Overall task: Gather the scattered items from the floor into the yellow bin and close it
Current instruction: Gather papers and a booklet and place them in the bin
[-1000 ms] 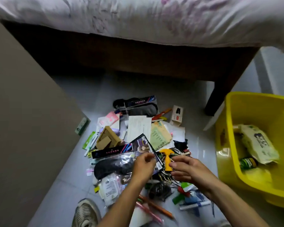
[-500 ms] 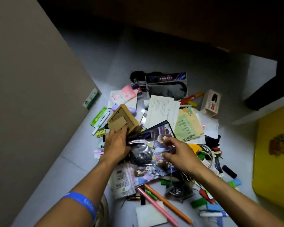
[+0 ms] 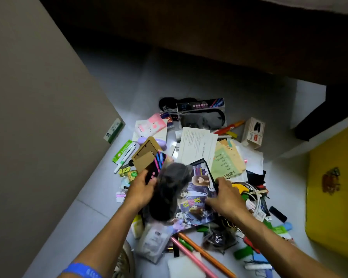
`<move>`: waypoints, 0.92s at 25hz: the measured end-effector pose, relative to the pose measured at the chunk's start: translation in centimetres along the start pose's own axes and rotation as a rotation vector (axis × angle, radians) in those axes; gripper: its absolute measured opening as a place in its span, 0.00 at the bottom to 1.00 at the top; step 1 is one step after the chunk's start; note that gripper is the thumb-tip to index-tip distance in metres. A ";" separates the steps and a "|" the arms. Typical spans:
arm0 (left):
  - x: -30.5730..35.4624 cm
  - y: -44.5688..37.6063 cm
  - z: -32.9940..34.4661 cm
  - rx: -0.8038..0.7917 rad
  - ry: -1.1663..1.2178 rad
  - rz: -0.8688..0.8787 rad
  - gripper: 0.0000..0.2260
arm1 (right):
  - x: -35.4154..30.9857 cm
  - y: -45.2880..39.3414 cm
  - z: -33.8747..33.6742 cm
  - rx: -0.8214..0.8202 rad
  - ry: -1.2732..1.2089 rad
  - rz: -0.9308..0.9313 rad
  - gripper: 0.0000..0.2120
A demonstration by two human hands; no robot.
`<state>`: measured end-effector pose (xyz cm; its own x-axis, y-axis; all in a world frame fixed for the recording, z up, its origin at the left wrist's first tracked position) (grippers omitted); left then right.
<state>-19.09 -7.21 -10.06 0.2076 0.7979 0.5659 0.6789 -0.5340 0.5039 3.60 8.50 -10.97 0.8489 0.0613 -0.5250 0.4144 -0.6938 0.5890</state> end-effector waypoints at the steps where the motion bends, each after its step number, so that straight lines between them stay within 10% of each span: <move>1: -0.8 0.3 0.6 -0.010 -0.011 -0.046 0.12 | 0.1 0.2 0.5 -0.022 0.044 -0.007 0.28; 11: 8.2 2.9 3.6 -0.172 0.597 0.161 0.10 | -0.8 1.1 -3.6 0.011 -0.715 -0.079 0.35; 15: 17.0 6.1 4.8 -0.276 0.697 0.273 0.08 | -1.2 4.9 -10.0 -0.180 -1.163 -0.075 0.10; 23: 24.3 12.8 9.6 -0.340 0.551 0.189 0.12 | 8.6 15.3 -23.1 0.455 -1.872 -0.125 0.18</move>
<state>1.43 8.07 3.86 -0.1492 0.4708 0.8695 0.3882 -0.7809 0.4894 24.78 15.03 7.73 -0.6792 -0.3969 -0.6174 0.0698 -0.8723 0.4840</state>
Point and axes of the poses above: each hand's wrist, its own y-axis away from the middle knuckle, its own z-axis out of the palm, x = y × z, the point moved 5 cm from there along -y, towards the middle knuckle, and after that the axes turned 12 degrees about -y, right-handed, at the moved point
